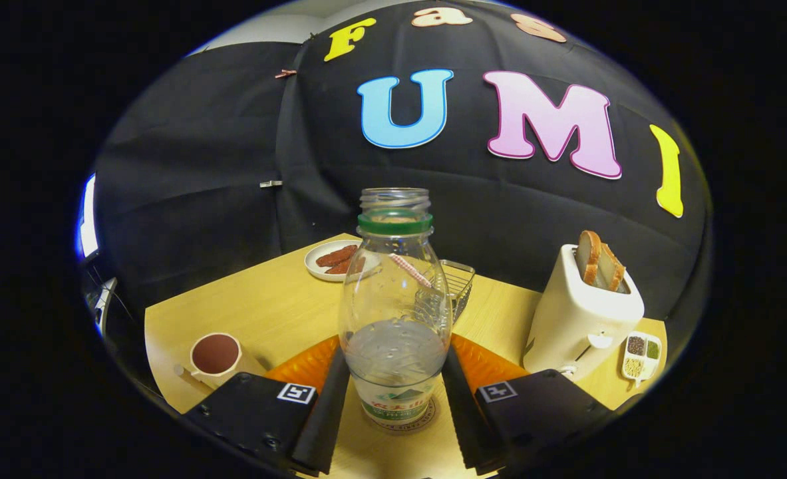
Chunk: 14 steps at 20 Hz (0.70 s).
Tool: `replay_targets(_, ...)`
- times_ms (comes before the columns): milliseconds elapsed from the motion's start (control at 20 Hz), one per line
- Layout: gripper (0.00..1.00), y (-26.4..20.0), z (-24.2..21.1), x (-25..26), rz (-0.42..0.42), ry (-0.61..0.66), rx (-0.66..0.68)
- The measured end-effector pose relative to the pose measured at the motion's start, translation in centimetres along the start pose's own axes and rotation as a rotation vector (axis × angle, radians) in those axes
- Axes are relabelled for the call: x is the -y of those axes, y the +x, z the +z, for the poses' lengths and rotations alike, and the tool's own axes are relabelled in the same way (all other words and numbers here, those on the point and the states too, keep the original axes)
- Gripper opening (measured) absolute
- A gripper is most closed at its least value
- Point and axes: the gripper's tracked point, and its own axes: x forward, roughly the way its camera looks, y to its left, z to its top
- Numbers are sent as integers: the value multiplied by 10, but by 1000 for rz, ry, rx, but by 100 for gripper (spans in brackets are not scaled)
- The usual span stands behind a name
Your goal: Take the bottle from table, then pour the juice into the cup, finally place the bottle on the coaster
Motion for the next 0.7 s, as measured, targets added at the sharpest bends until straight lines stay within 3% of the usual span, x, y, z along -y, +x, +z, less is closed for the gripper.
replay_targets(300,75,15,-15,6,-31,-63,6)
replay_targets(700,77,17,-25,9,-36,-51,32)
